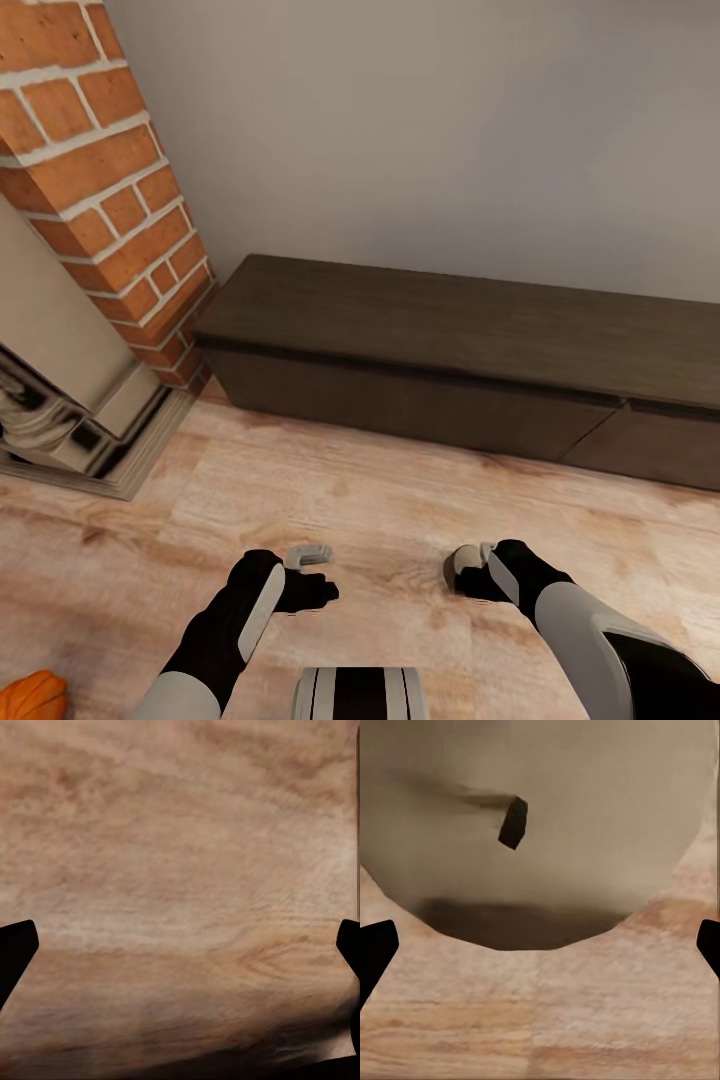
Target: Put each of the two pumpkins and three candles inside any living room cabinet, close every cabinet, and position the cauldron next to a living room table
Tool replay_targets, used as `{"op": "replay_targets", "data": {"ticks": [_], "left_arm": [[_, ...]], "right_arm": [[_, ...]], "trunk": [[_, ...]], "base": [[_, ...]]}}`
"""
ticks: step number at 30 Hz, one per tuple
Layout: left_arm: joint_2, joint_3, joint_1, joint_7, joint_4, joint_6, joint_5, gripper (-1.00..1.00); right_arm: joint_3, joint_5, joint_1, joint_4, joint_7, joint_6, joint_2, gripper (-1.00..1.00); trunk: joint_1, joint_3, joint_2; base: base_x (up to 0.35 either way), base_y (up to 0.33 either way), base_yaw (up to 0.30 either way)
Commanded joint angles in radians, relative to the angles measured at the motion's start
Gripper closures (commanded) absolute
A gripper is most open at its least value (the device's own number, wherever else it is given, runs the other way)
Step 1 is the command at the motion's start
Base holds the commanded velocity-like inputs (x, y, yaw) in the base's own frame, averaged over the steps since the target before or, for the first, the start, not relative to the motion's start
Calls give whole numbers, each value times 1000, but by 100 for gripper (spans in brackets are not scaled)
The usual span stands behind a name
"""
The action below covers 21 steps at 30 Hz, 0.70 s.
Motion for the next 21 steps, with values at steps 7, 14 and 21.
{"op": "replay_targets", "data": {"ticks": [7, 14, 21], "left_arm": [[0, -1, 0, 9, -1, 4, 9, -100], [0, -1, 0, 9, -1, 4, 9, -100], [0, -1, 0, 9, -1, 5, 10, -100]], "right_arm": [[-9, 11, 0, -2, 0, 5, 1, -100], [-9, 11, 0, -2, 0, 5, 1, -100], [-9, 11, 0, -2, 0, 5, 1, -100]], "trunk": [[0, -1, 0], [0, -1, 0], [2, -16, -1]], "base": [[229, 0, 0], [30, 0, 0], [2, 0, 0]]}}
